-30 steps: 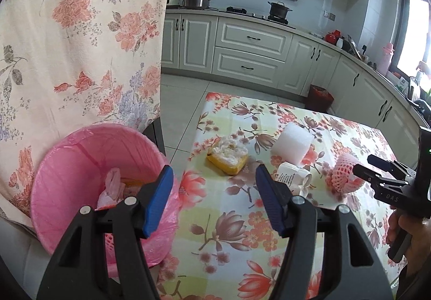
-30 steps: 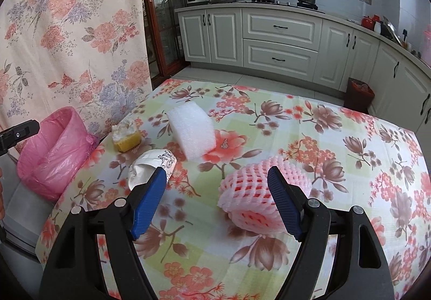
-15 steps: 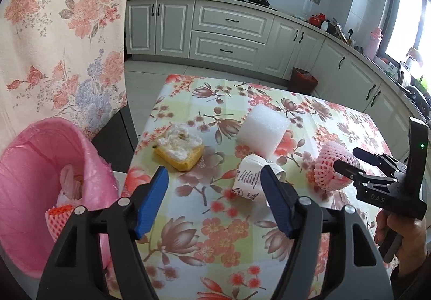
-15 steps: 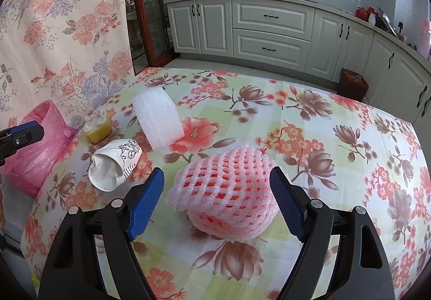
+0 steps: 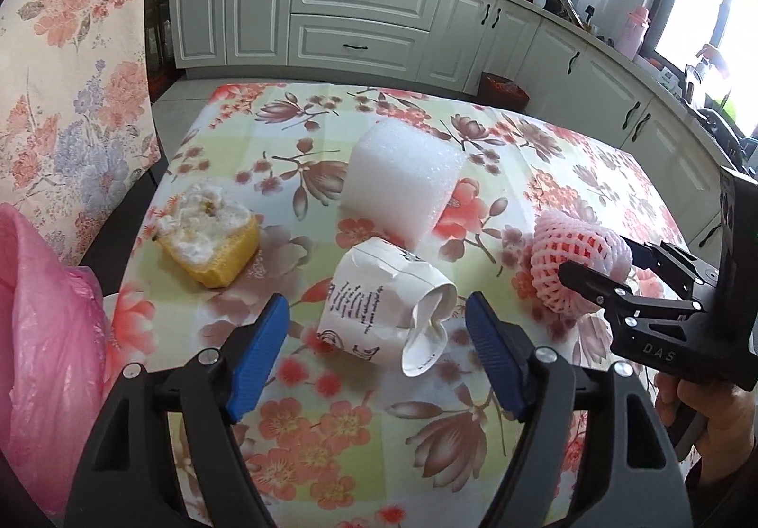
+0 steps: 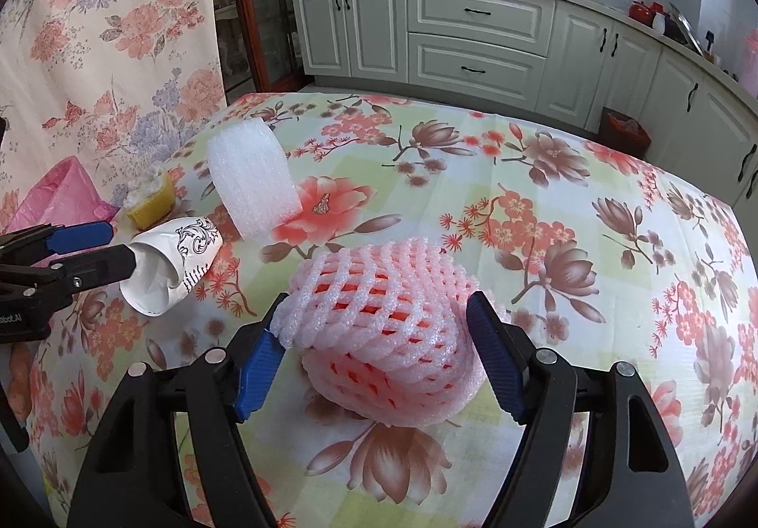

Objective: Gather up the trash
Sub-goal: 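Grasp the pink foam fruit net with the right tool while the left tool approaches the paper cup, then grasp the white paper cup with the left tool while the right tool holds the foam net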

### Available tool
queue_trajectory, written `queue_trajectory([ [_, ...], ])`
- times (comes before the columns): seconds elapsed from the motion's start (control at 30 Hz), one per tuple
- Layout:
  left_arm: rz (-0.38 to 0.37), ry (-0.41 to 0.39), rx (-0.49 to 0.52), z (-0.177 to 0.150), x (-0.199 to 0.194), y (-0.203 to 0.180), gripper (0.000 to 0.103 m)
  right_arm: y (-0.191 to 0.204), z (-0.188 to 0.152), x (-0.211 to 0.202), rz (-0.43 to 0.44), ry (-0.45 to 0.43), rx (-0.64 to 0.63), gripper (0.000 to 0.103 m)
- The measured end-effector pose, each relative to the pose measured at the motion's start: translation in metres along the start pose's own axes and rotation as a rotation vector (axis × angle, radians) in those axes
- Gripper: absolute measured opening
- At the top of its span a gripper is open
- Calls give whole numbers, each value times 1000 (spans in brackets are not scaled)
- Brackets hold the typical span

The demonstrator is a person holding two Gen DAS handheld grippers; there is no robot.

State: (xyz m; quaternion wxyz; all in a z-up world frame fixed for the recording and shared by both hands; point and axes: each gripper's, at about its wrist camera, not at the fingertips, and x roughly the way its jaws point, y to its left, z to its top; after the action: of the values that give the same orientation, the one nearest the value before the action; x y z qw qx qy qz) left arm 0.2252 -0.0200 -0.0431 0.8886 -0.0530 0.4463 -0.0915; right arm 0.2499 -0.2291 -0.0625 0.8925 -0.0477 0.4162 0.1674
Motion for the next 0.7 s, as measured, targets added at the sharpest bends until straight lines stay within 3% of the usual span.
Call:
queue_trajectory([
  [0.33,-1,56,5,1,34,-1,72,-1,-2,1,3,-5,-6,50],
  [0.7,19,36,8,-6,21,-1,69,-5,-5,-8,2,-24,21,40],
])
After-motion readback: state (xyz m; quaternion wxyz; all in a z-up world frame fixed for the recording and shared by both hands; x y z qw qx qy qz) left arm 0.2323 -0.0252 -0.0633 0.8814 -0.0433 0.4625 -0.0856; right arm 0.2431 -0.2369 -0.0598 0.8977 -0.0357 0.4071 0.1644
